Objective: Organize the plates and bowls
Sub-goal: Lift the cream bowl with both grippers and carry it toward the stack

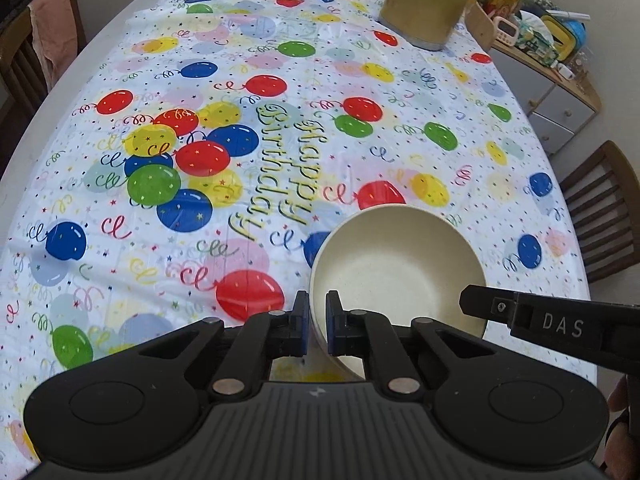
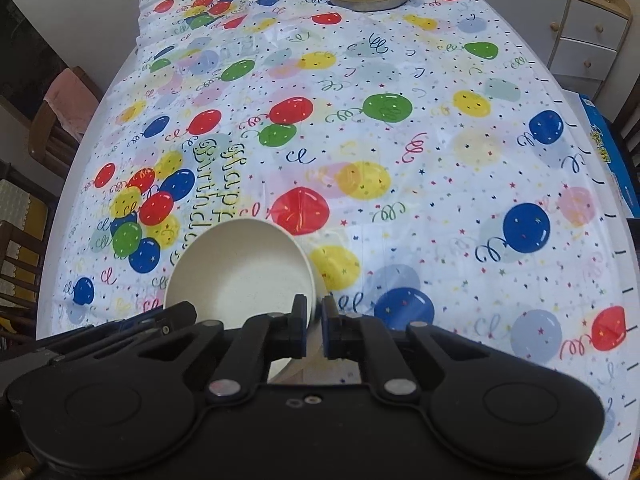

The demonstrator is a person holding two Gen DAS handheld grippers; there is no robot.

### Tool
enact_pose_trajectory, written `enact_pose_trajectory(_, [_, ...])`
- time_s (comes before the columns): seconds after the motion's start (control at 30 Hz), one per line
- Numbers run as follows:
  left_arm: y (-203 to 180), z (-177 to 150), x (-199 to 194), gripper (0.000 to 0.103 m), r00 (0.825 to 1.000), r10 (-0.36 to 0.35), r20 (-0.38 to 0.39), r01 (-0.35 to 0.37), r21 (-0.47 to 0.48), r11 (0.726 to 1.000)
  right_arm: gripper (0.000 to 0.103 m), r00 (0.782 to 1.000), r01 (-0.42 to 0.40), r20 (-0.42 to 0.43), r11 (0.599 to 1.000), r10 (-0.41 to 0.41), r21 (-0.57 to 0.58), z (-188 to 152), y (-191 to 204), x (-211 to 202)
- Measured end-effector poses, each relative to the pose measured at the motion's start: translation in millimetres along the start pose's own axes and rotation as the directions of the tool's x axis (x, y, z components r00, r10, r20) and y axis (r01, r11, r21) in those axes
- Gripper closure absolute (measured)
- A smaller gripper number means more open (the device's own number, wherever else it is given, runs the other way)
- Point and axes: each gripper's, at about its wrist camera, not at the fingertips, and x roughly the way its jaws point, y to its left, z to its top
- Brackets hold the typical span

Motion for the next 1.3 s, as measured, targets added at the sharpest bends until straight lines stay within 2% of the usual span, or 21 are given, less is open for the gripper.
enact_pose_trajectory(0.27, [-9.7,-27.6,-37.4,0.095,0.999,-0.036,-0.016,0.037,0.025,0.999,0.097,1.0,-0.002,0.006,1.0,0.002,0.001,-28.4,-2.2,-39.0])
enact_pose_trajectory(0.57, [-28.3,-67.7,-85.0,0.095,0.998,-0.055,-0.021,0.057,0.109,0.992,0.097,1.0,-0.013,0.026,1.0,0.012,0.022,-74.3,-11.1,-86.7])
enact_pose_trajectory(0.9, [-48.0,-110.4,-125.5,0.095,0.994,-0.101,-0.032,0.105,0.206,0.973,0.097,0.998,0.0,0.063,0.997,-0.005,0.072,-126.1,-24.3,-136.3])
enact_pose_trajectory(1.3, [-65.5,-161.6,-150.3,0.095,0.986,-0.15,-0.073,0.164,0.286,0.944,0.097,0.996,0.019,0.088,0.987,-0.033,0.16,-190.9,-43.5,-174.5])
